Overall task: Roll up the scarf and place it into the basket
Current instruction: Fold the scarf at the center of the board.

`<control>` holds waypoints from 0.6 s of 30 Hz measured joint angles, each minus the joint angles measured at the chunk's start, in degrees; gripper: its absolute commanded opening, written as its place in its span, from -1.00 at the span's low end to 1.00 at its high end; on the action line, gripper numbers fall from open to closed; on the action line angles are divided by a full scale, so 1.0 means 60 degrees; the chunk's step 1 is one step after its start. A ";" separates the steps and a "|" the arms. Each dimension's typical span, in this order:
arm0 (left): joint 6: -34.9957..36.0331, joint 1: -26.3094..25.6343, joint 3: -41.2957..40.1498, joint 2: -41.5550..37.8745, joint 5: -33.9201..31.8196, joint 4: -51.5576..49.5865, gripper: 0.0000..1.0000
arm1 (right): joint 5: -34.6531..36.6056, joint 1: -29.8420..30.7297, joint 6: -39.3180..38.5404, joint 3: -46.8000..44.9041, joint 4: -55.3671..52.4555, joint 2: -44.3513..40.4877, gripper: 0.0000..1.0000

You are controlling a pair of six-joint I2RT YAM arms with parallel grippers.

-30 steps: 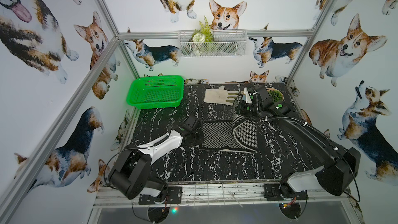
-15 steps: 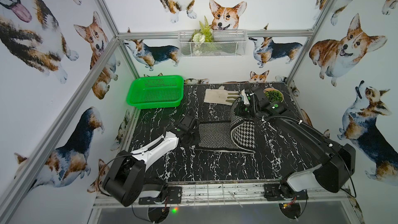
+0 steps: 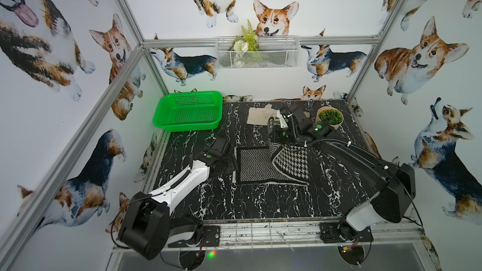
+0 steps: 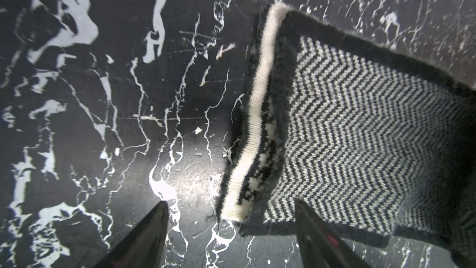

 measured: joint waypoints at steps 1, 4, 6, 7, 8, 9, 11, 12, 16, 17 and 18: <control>0.0000 0.0025 0.0004 -0.0025 0.0004 -0.0022 0.58 | 0.0004 0.0066 0.0036 0.0004 0.0029 0.0095 -1.00; 0.0073 0.0091 -0.0004 -0.0087 0.0025 -0.0095 0.58 | 0.0015 0.0266 0.0135 0.0040 0.0113 0.0375 -1.00; 0.0073 0.0113 -0.0055 -0.0131 0.0044 -0.0095 0.58 | 0.0058 0.0375 0.0175 0.0055 0.0229 0.0539 -1.00; 0.0076 0.0124 -0.0084 -0.0138 0.0047 -0.0087 0.58 | 0.0073 0.0423 0.0200 0.0058 0.0270 0.0605 -1.00; 0.0106 0.0146 -0.0124 -0.0142 0.0080 -0.0076 0.58 | 0.0076 0.0459 0.0208 0.0058 0.0321 0.0681 -1.00; 0.0106 0.0164 -0.0168 -0.0142 0.0113 -0.0073 0.58 | 0.0076 0.0484 0.0237 0.0058 0.0390 0.0758 -1.00; 0.0106 0.0175 -0.0233 -0.0153 0.0117 -0.0069 0.58 | 0.0076 0.0561 0.0321 0.0058 0.0503 0.0896 -1.00; 0.0106 0.0178 -0.0251 -0.0160 0.0146 -0.0069 0.58 | 0.0076 0.0605 0.0382 0.0062 0.0572 0.0984 -1.00; 0.0106 0.0233 -0.0317 -0.0204 0.0229 -0.0036 0.58 | 0.0069 0.0852 0.0455 0.0146 0.0725 0.1264 -1.00; 0.0106 0.0240 -0.0339 -0.0211 0.0222 -0.0022 0.58 | 0.0069 0.0929 0.0459 0.0164 0.0732 0.1304 -1.00; 0.0113 0.0255 -0.0350 -0.0215 0.0248 -0.0025 0.58 | 0.0073 0.0991 0.0463 0.0182 0.0747 0.1333 -1.00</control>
